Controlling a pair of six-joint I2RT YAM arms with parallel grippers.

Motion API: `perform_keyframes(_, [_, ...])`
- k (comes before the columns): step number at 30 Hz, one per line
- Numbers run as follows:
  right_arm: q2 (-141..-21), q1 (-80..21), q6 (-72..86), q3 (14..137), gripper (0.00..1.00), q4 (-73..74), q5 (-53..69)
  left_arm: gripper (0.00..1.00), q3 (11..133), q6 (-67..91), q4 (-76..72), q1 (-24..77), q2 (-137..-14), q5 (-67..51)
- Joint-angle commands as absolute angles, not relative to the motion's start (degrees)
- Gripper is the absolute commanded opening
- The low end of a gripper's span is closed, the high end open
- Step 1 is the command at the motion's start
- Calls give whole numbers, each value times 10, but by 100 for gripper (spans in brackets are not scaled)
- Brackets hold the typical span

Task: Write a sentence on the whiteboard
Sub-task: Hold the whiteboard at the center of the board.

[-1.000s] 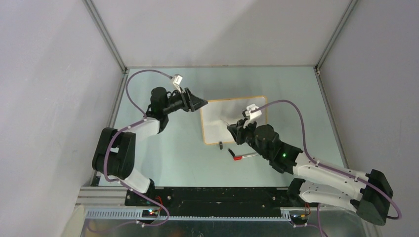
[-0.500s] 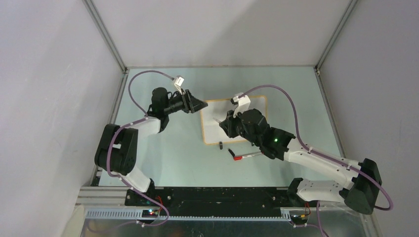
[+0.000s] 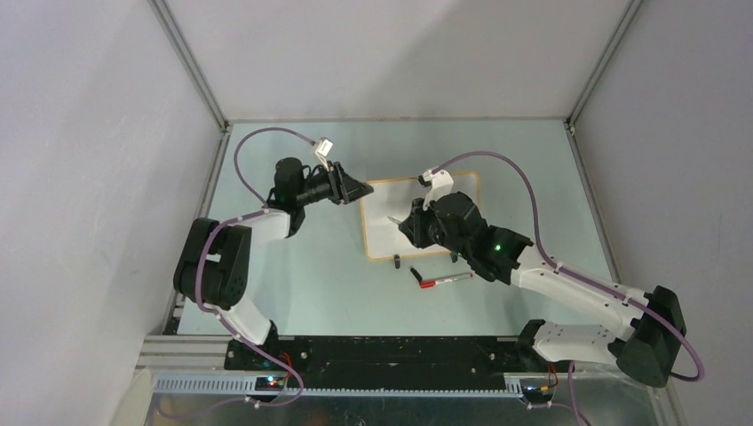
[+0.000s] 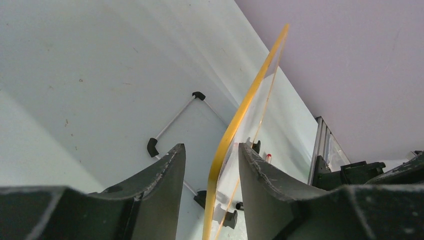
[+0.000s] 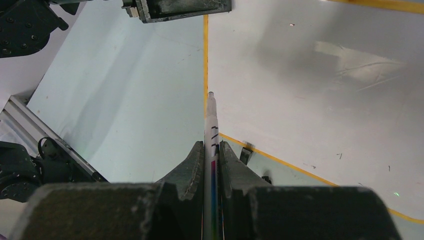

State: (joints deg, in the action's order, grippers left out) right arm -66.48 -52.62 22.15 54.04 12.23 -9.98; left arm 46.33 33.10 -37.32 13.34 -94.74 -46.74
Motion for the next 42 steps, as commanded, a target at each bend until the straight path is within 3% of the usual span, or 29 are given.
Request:
perform_keyframes(1, [-665,-522,228,564,0,123,-91,48,485,333,-402,129,-945,-484])
perform_keyframes(14, [-661,-519,233,564,0,129,-88,39,479,343,-430,128,-942,-494])
perform_keyframes(39, [-671,-511,238,576,0,131,-78,40,461,390,-542,127,-974,-524])
perform_keyframes(42, [-675,-511,245,583,0,140,-91,42,447,423,-622,125,-985,-538])
